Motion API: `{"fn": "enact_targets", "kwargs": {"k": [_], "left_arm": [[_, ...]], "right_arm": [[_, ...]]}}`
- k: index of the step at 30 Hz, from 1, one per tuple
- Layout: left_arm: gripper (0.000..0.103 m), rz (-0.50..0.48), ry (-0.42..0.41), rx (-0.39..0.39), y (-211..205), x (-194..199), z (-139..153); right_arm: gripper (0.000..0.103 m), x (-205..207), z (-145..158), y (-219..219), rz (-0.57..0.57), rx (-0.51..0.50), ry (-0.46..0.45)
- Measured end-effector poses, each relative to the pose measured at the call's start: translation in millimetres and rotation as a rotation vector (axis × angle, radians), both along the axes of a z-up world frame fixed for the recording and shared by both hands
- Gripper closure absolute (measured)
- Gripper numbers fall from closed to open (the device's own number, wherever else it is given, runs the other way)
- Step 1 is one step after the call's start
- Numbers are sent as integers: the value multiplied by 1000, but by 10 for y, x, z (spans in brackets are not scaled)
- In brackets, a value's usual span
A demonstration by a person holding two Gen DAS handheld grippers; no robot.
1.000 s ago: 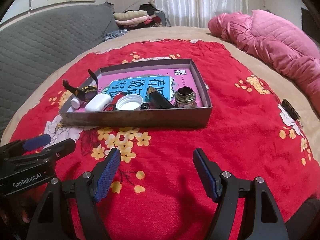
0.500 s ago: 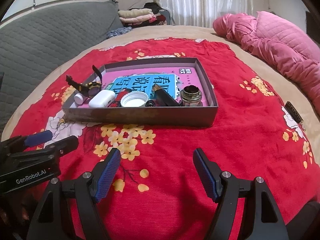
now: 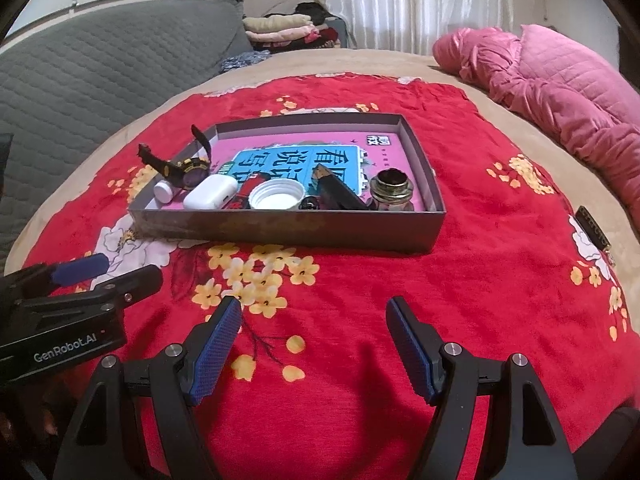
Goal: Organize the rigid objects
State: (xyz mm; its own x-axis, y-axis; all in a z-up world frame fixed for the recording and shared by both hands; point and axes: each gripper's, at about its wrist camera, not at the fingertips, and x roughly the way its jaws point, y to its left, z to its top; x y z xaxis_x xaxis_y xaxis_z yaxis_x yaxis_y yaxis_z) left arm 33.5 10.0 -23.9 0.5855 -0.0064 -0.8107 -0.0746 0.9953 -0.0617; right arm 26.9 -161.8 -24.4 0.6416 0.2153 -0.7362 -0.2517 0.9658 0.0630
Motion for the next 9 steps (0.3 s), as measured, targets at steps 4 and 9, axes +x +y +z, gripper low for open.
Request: {"fn": "enact_targets", "kwargs": {"k": [4,9], "left_arm": [[29,-7,-2,-8,3,18,-2],[29,-14,-7,-11,14,37,-6]], "right_arm": [[27,0,3,8,2,-4,-1],[27,-4,6,-2,-4,-3,0]]}}
